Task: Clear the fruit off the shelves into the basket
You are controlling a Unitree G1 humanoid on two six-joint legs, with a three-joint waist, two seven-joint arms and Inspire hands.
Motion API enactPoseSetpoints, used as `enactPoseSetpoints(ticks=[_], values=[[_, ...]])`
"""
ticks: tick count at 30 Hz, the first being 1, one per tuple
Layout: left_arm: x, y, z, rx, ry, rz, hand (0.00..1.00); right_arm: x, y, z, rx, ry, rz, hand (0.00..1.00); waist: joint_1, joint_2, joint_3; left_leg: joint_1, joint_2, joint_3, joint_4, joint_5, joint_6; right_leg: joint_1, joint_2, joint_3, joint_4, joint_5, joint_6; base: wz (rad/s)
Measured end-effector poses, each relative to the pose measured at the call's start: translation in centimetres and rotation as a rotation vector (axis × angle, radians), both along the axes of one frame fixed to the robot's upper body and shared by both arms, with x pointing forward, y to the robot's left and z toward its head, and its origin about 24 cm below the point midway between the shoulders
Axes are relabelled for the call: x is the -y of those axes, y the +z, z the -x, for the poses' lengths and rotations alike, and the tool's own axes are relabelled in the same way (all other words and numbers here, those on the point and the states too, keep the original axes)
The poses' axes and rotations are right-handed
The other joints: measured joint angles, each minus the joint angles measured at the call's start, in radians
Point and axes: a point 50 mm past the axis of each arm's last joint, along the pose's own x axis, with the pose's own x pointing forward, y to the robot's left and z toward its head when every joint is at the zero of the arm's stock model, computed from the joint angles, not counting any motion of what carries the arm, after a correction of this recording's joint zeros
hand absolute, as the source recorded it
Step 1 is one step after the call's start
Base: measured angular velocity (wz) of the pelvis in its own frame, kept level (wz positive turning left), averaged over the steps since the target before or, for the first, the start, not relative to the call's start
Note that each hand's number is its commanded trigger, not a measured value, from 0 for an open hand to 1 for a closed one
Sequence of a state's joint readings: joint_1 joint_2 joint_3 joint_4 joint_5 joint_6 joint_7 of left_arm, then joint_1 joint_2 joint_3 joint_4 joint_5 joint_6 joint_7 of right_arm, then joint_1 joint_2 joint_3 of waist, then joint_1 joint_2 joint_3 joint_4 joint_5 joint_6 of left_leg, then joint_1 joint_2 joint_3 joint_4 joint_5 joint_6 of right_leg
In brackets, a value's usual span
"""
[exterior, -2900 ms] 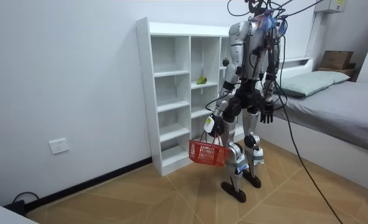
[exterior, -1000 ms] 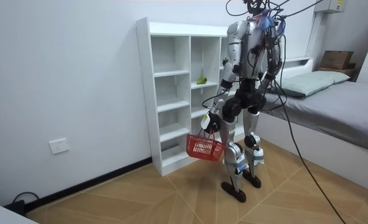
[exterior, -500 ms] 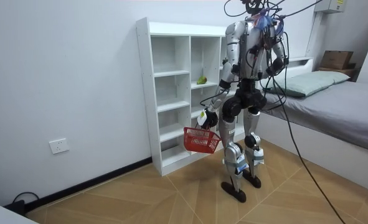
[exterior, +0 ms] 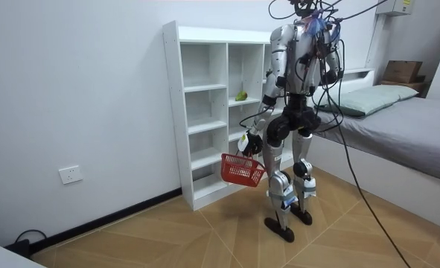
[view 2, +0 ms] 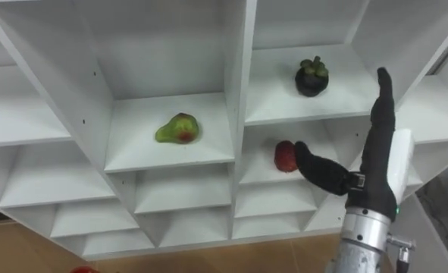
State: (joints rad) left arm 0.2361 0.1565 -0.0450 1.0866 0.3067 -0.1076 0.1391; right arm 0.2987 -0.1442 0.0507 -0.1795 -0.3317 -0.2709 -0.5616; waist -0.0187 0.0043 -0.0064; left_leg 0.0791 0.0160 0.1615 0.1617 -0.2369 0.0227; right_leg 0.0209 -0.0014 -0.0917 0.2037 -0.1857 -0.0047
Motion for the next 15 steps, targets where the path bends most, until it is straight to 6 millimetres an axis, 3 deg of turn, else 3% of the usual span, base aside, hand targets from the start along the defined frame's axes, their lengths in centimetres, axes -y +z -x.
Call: enactPoseSetpoints(ticks=[6,11,15], values=[[0.0,-0.1,0.1,-0.027,0.002,0.008,1.00,0.0,0.5,-0.1,0.019,0.015,0.017,0.00,0.002,0.000,-0.0004,-0.002,0.002,0.000,0.001,0.000,-0.001,0.000,0.001,-0.004,-0.001,0.000,0.000,0.01],[-0.2,0.0,-0.6,-0.026,-0.016,0.019,1.00,0.1,1.0,-0.7,0.043,0.025,-0.025,0.00,0.006,-0.020,0.0044,-0.005,0.003,-0.003,0.005,0.001,-0.002,0.001,-0.002,-0.024,-0.002,0.001,-0.001,0.03],[-0.5,0.1,-1.1,-0.025,-0.029,0.030,1.00,0.1,1.8,-1.6,0.071,0.054,-0.016,0.00,0.003,-0.036,0.0029,-0.003,0.002,-0.010,0.008,0.001,-0.002,0.010,-0.004,-0.034,-0.009,0.002,-0.002,0.05]])
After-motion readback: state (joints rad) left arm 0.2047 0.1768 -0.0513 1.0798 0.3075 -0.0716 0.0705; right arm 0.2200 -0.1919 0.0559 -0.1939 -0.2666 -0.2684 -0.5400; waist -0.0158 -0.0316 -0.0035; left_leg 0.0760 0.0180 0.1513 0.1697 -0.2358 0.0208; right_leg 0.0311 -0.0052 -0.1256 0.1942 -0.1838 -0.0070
